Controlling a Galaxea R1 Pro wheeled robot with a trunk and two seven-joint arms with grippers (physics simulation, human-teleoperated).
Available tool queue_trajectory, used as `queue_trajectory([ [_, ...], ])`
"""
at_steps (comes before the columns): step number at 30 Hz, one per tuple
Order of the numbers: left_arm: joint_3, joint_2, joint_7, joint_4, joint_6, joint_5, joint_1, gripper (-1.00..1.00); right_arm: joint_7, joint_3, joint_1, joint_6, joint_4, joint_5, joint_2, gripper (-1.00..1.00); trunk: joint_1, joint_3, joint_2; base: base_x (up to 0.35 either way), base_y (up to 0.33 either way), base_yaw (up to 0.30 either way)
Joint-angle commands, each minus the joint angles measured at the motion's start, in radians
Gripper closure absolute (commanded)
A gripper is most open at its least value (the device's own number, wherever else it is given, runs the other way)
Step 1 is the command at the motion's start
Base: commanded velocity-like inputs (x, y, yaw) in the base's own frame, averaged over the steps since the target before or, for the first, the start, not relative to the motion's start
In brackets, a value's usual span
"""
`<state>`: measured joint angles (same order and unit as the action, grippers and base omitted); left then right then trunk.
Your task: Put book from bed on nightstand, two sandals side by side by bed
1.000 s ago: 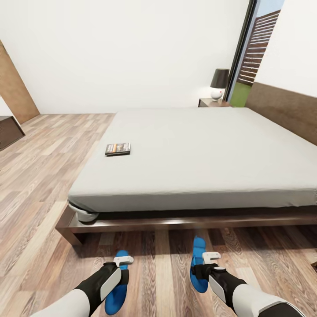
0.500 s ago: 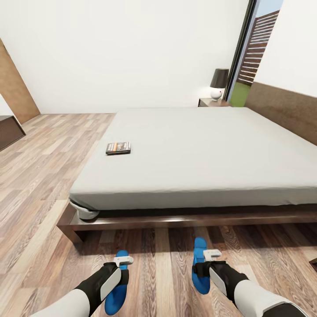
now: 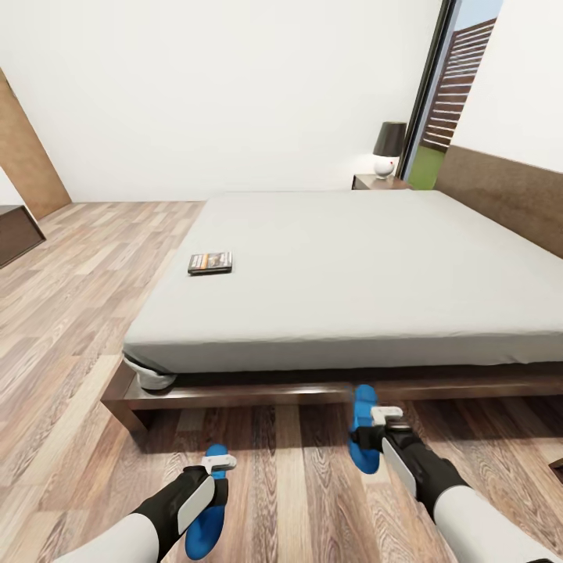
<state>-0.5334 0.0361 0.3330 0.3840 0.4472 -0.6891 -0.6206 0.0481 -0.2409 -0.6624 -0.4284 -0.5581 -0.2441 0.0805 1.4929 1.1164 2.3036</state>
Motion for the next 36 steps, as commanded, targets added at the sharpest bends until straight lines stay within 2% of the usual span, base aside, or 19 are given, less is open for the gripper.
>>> queue_trajectory([
  [1, -0.008, -0.001, 0.009, 0.002, 0.002, -0.010, -0.001, 1.00, 0.004, -0.007, 0.017, 0.012, -0.003, -0.011, 0.006, 1.00, 0.000, 0.001, 0.000, 0.000, 0.000, 0.000],
  [3, -0.008, 0.000, 0.010, 0.001, 0.002, -0.010, -0.001, 1.00, 0.003, -0.006, 0.053, 0.044, -0.011, -0.012, 0.010, 1.00, 0.000, 0.001, 0.000, 0.000, 0.000, 0.000],
  [9, -0.008, 0.001, 0.013, 0.001, 0.002, -0.010, -0.001, 1.00, 0.004, -0.006, 0.108, 0.125, -0.025, -0.012, 0.016, 1.00, 0.000, 0.001, 0.000, 0.000, 0.000, 0.000],
  [11, -0.007, 0.001, 0.015, 0.001, 0.001, -0.010, -0.001, 1.00, 0.005, -0.005, 0.140, 0.165, -0.068, -0.011, 0.026, 1.00, 0.000, 0.001, 0.000, 0.000, 0.000, 0.000],
  [13, -0.007, 0.001, 0.015, 0.001, 0.001, -0.010, -0.001, 1.00, 0.005, -0.005, 0.162, 0.169, -0.113, -0.011, 0.034, 1.00, 0.000, 0.001, 0.000, 0.000, 0.000, 0.000],
  [16, -0.008, 0.001, 0.015, 0.001, 0.001, -0.009, -0.001, 1.00, 0.007, -0.004, 0.217, 0.129, -0.227, -0.014, 0.058, 1.00, 0.000, 0.001, 0.000, 0.000, 0.000, 0.000],
  [19, -0.009, 0.001, 0.014, 0.001, 0.002, -0.006, -0.001, 1.00, 0.007, -0.002, 0.251, 0.112, -0.295, -0.015, 0.063, 1.00, 0.000, 0.001, 0.000, 0.000, 0.000, 0.000],
  [22, -0.010, -0.004, 0.010, 0.003, 0.006, -0.003, -0.011, 1.00, 0.010, -0.002, 0.305, 0.098, -0.409, -0.013, 0.066, 1.00, 0.004, 0.004, 0.007, 0.000, 0.000, 0.000],
  [23, -0.010, -0.007, 0.009, 0.003, 0.012, -0.004, -0.019, 1.00, 0.011, -0.002, 0.309, 0.098, -0.421, -0.012, 0.066, 1.00, 0.007, 0.007, 0.014, 0.000, 0.000, 0.000],
  [26, -0.009, -0.016, 0.009, 0.003, 0.088, -0.006, -0.062, 1.00, 0.035, -0.001, 0.317, 0.105, -0.447, -0.009, 0.067, 1.00, 0.019, 0.016, 0.035, 0.000, 0.000, 0.000],
  [33, -0.009, -0.019, 0.012, 0.004, 0.118, -0.008, -0.093, 1.00, 0.054, -0.001, 0.335, 0.159, -0.459, -0.005, 0.067, 1.00, 0.046, 0.038, 0.084, 0.000, 0.000, 0.000],
  [36, -0.009, -0.019, 0.011, 0.008, 0.118, -0.008, -0.094, 1.00, 0.054, -0.002, 0.336, 0.168, -0.458, -0.002, 0.075, 1.00, 0.057, 0.048, 0.105, 0.000, 0.000, 0.000],
])
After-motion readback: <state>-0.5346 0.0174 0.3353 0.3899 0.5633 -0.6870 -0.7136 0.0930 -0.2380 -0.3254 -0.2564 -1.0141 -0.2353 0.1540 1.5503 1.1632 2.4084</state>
